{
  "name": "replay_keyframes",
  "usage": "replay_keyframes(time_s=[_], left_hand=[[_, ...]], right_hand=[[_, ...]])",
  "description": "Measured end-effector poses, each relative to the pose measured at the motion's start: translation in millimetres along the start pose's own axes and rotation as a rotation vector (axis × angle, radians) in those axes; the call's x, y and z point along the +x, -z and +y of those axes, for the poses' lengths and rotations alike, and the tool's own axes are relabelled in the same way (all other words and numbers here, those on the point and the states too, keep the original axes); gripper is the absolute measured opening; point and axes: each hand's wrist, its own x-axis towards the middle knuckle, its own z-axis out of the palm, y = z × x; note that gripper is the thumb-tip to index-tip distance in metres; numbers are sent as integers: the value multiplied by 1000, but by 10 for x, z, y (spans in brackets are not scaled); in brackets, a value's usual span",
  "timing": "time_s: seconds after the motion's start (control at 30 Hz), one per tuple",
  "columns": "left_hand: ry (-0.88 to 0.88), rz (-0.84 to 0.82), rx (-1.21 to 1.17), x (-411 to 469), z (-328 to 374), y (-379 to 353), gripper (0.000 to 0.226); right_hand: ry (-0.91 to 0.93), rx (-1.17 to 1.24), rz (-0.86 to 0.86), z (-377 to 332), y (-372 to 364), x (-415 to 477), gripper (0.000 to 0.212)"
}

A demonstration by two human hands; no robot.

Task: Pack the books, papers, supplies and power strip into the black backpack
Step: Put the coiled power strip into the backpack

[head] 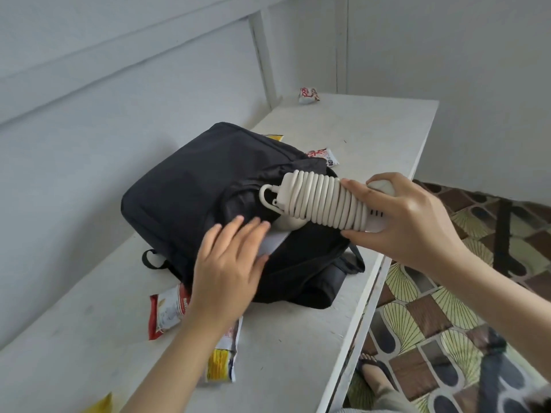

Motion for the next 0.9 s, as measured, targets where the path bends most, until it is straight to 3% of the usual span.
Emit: replay_keyframes(time_s=[0.17, 0.37, 0.53, 0.77, 0.9], left_hand=[[124, -101, 74, 122, -355, -2, 61], [18, 31, -34, 282, -549, 118, 38], [-95, 118, 33, 435, -700, 303, 38], [-231, 110, 172, 457, -818, 378, 40], [-248, 130, 201, 446, -806, 388, 38]], right_hand=[[-7, -8, -42, 31, -30, -34, 73], [40, -25, -177, -7, -12, -85, 73], [68, -26, -268, -232, -72, -36, 72], [0, -10, -415, -730, -331, 199, 71], [-10, 33, -402, -827, -527, 262, 69]])
